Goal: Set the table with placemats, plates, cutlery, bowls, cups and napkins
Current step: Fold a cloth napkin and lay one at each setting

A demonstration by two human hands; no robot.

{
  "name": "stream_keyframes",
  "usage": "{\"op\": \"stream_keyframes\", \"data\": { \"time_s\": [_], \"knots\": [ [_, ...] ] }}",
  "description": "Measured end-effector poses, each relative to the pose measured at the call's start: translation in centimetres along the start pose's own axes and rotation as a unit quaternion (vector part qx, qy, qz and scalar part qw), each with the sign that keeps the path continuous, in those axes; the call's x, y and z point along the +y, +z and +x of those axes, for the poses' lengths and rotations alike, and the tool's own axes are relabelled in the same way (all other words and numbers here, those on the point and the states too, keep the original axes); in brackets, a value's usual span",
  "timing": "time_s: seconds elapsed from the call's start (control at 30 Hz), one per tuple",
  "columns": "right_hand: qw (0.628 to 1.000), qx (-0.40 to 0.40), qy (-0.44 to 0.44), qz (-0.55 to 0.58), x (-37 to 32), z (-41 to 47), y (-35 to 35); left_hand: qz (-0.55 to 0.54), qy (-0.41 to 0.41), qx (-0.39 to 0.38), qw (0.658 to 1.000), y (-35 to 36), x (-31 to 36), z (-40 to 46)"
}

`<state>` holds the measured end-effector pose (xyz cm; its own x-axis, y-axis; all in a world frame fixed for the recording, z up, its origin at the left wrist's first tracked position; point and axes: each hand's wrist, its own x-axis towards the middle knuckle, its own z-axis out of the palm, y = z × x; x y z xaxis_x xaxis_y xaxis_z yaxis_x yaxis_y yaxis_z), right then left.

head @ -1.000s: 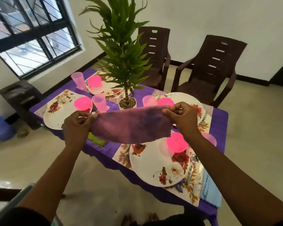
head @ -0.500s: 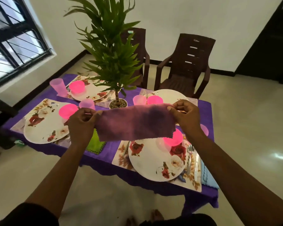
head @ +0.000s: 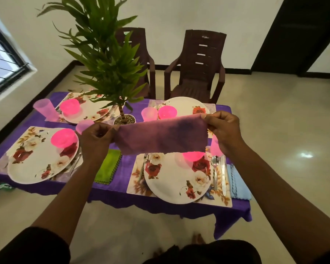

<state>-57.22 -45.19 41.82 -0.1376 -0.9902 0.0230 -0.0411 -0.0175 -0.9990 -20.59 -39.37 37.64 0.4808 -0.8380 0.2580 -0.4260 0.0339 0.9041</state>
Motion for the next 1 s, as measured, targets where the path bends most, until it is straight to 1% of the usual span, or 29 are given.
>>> {"op": "stream_keyframes", "data": {
  "time_s": [0.13, 0.27, 0.47, 0.63, 0.8, 0.9, 1.0],
  "knots": [
    [0.999, 0.007, 0.011, 0.046, -0.1, 0.0, -1.3, 0.002, -0.002, -0.036, 0.999, 1.2, 0.2, 0.7],
    [0.998, 0.026, 0.019, 0.06, 0.0, 0.7, -3.3, 0.025, 0.032, -0.044, 0.998, 3.4, 1.1, 0.2],
    [1.0, 0.012, 0.009, 0.011, -0.2, 2.6, -5.6, 0.029, 0.023, -0.038, 0.999, 5.8, 2.8, 0.1],
    [0.995, 0.024, -0.006, -0.092, 0.0, 4.7, -7.2, -0.03, 0.005, -0.08, 0.996, 7.9, 4.7, 0.5],
    [0.987, 0.05, -0.01, -0.152, 1.0, 6.1, -8.4, 0.028, 0.01, -0.059, 0.998, 10.1, 6.3, 0.2],
    [0.986, 0.015, -0.014, -0.163, 1.5, 6.9, -9.0, 0.033, 0.014, -0.047, 0.998, 11.8, 7.5, -0.1],
    [0.988, -0.019, -0.022, -0.149, 1.7, 7.4, -9.4, 0.023, 0.003, -0.064, 0.998, 14.1, 8.8, -0.7]
  ]
}}
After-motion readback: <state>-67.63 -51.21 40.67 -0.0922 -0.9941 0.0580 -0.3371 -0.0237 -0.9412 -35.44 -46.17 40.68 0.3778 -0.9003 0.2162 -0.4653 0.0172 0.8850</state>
